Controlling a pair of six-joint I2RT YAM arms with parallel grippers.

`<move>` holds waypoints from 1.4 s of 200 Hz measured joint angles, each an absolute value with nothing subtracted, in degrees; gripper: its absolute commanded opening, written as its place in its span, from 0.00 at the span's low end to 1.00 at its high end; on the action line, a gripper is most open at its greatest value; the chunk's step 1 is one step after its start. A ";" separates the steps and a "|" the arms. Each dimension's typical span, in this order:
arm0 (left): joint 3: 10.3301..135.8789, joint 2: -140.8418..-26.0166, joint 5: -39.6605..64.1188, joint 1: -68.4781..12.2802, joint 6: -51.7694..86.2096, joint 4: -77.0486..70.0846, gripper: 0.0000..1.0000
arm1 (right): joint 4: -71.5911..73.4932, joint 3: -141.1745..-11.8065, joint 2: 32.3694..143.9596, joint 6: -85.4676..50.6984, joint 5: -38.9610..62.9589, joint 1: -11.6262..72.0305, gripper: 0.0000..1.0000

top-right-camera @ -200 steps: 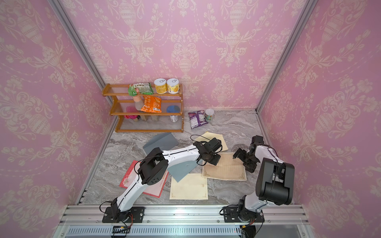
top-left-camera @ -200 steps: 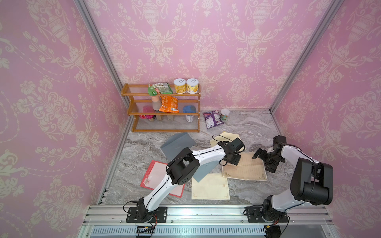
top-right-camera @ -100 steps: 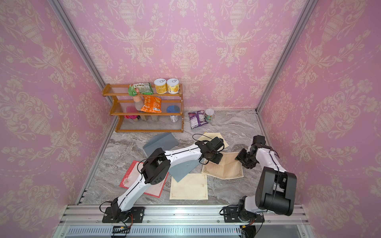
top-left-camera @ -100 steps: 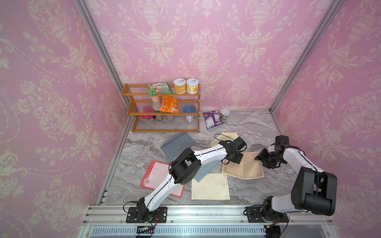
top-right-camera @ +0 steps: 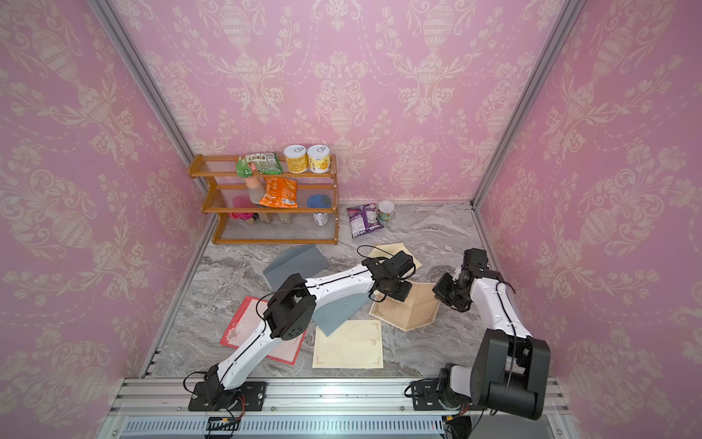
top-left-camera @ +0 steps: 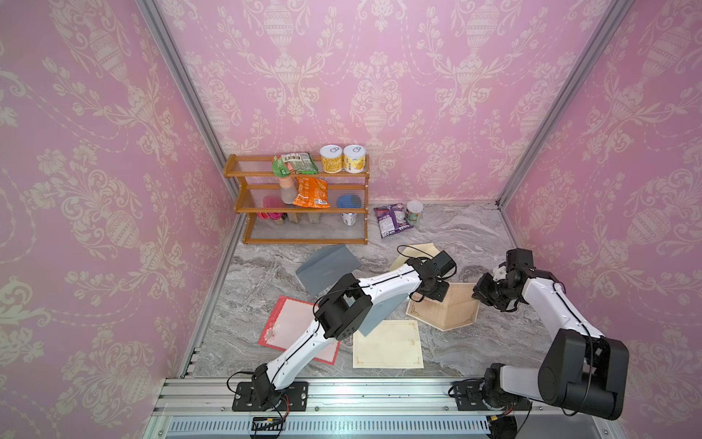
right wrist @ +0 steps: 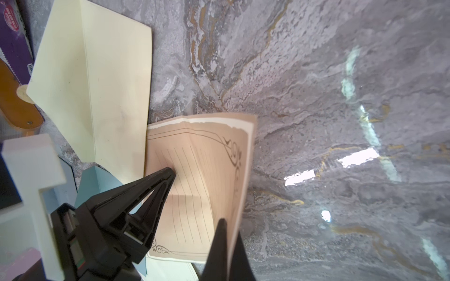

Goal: Fold the letter paper in half and place it into the envelope
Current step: Fold the letter paper at the center of the board.

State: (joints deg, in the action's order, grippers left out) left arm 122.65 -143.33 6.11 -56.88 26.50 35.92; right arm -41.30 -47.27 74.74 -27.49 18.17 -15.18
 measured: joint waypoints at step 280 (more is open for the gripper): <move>125.95 -125.43 -3.44 -43.75 23.90 48.93 0.63 | -45.36 -75.83 85.71 -40.25 16.23 4.86 0.00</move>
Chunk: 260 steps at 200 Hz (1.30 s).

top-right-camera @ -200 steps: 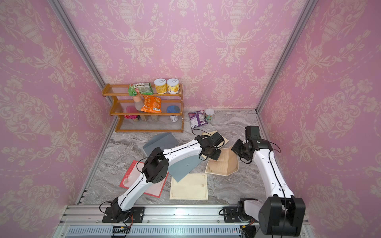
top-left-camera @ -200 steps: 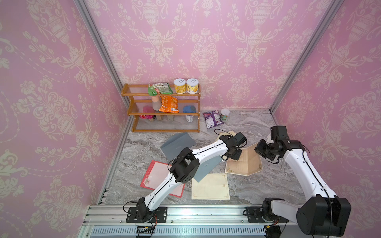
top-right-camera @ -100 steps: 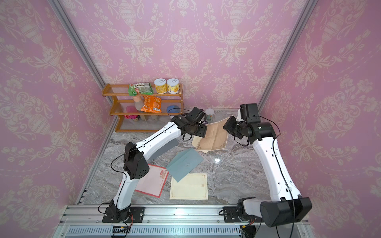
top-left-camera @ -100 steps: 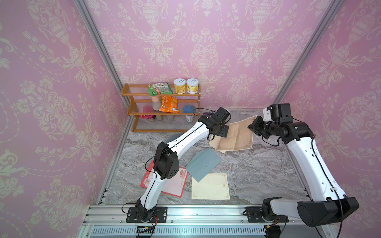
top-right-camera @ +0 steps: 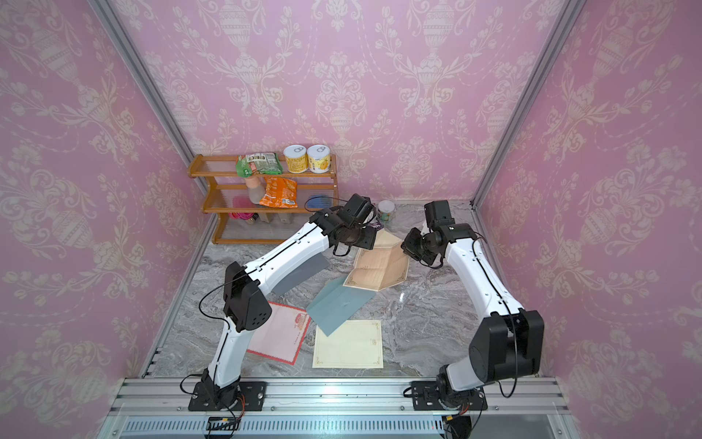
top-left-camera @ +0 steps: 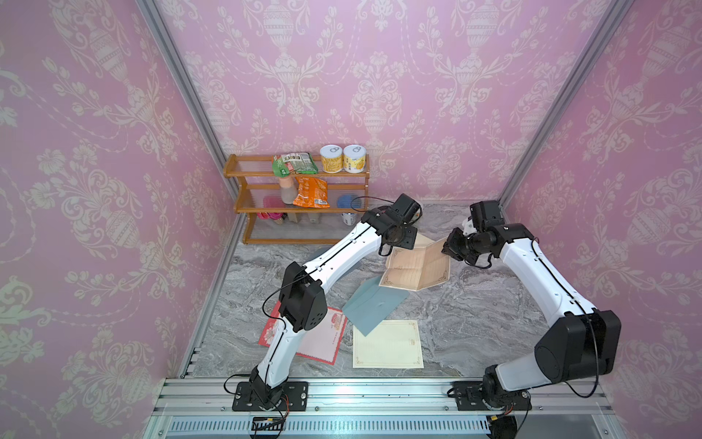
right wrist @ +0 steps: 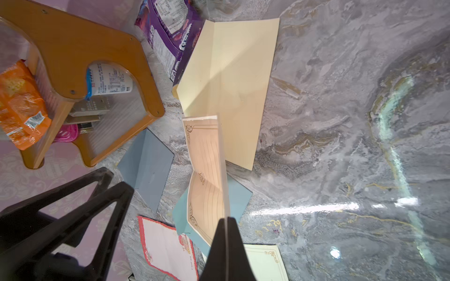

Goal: Fold the letter paper in half and place it into the envelope
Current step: Fold the letter paper at the center of the board.

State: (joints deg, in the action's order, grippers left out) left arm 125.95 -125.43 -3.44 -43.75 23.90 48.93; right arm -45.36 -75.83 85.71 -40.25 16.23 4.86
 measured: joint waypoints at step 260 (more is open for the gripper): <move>122.85 -141.88 4.73 -46.35 24.82 44.38 0.00 | -36.80 -71.22 96.14 -33.47 27.73 -0.78 0.48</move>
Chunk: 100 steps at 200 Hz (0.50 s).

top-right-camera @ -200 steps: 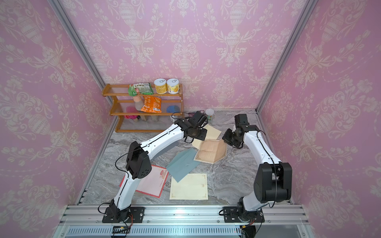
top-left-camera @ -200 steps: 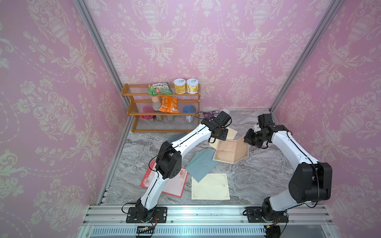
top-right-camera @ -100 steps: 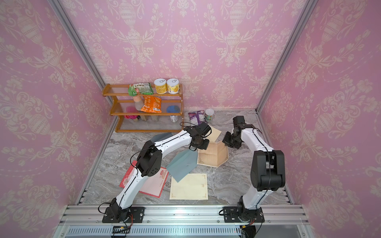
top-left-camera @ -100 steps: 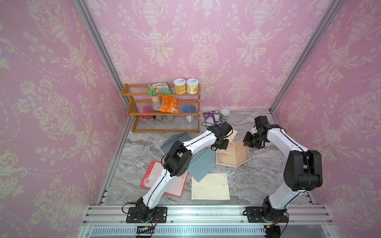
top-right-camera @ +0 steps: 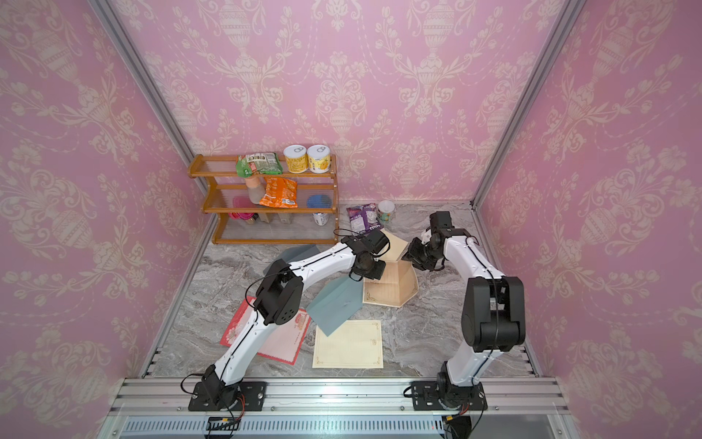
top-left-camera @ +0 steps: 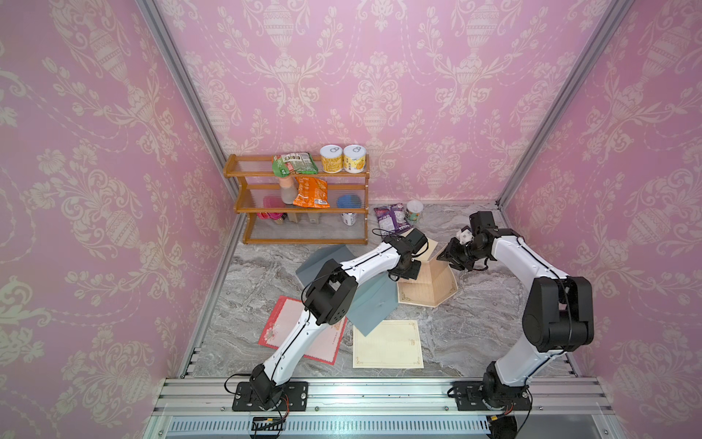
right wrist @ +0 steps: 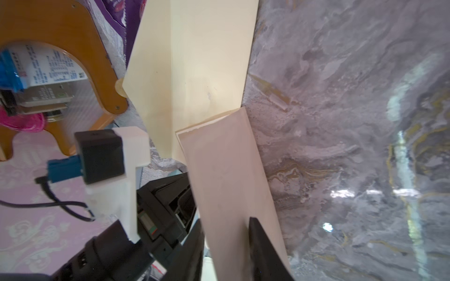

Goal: Fold the letter paper in half and place it into the envelope
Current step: Fold the letter paper at the center of the board.

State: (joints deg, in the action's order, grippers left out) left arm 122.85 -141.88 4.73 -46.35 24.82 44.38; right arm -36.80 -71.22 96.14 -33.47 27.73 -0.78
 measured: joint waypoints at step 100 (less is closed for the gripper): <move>119.74 -136.44 3.16 -40.86 24.95 44.97 0.00 | -21.39 -64.34 95.70 -48.25 39.18 -0.19 1.00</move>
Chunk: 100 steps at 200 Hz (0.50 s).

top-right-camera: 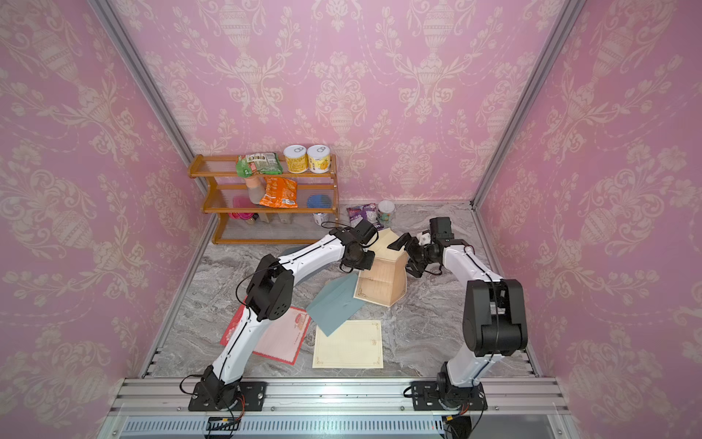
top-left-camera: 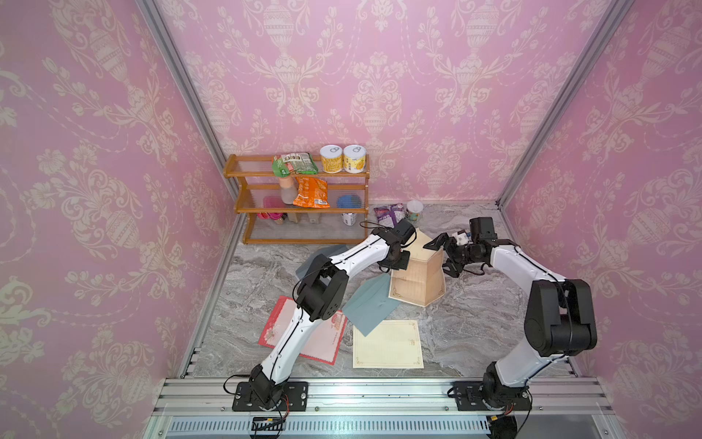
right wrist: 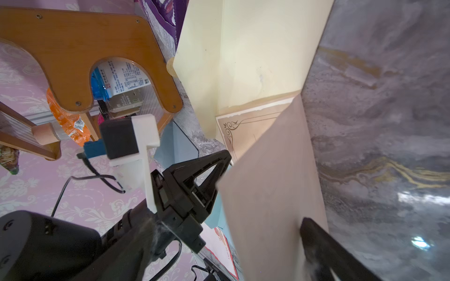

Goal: Fold the letter paper in half and place it into the envelope
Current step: Fold the letter paper at the center of the board.

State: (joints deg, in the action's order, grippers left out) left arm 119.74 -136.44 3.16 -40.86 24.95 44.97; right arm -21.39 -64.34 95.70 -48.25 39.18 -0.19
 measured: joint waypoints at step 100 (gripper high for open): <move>109.40 -125.23 2.15 -40.03 25.41 43.86 0.00 | -13.26 -70.83 104.42 -54.35 41.19 4.80 1.00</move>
